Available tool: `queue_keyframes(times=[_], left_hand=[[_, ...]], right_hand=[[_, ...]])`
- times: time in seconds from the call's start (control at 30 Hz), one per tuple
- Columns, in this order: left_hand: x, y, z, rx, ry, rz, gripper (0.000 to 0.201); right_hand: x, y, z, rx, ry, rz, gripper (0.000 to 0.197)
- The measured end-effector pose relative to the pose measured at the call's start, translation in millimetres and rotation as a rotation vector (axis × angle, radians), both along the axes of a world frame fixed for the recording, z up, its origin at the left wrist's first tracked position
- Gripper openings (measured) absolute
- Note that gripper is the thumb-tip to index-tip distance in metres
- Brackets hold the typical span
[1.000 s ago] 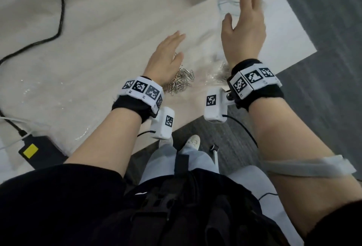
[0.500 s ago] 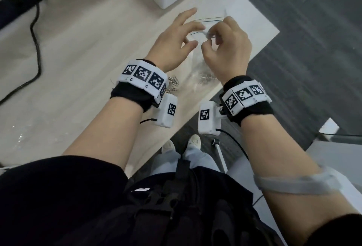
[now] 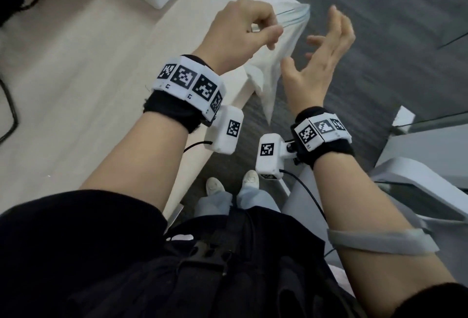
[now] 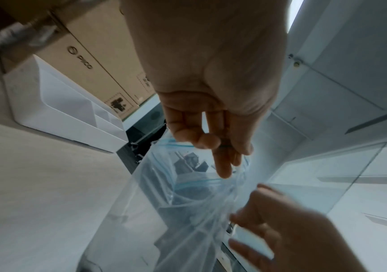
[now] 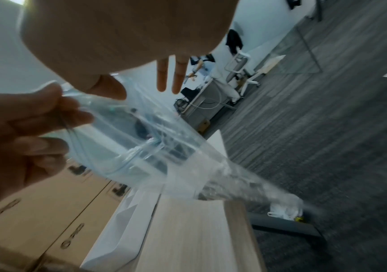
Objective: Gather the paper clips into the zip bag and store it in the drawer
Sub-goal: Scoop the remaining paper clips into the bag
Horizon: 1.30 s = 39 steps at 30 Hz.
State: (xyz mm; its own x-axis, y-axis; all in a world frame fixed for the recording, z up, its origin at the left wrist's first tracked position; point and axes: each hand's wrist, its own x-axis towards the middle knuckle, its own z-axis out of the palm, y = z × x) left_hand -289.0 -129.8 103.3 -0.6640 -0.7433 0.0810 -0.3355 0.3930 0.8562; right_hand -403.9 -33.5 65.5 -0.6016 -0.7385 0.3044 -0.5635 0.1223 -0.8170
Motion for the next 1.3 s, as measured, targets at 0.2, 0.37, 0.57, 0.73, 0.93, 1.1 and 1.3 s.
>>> queue_keyframes(times=[0.2,0.37,0.57,0.73,0.93,1.1,1.3], left_hand=[[-30,22,-4,0.01,-0.064,-0.123,0.021],[-36,33,-7,0.044,-0.118,-0.206,0.022],[-56,43,1,0.098,-0.153,-0.284,0.016],[-74,51,0,0.139,-0.18,-0.315,0.016],[-76,61,-27,0.185,-0.351,-0.29,0.012],[-81,73,-40,0.198,-0.439,-0.309,0.01],[-70,75,-47,0.23,-0.539,-0.29,0.015]], right_hand=[[-31,28,-27,0.243,-0.639,0.216,0.101],[-51,40,-41,0.238,-0.672,0.319,0.103],[-65,44,-38,0.259,-0.739,0.313,0.102],[-91,50,-41,0.409,-0.815,0.42,0.114],[-104,68,-57,0.415,-1.14,0.276,0.083],[-107,49,-69,0.57,-0.972,0.028,0.066],[-106,21,-83,0.799,-0.599,0.015,0.015]])
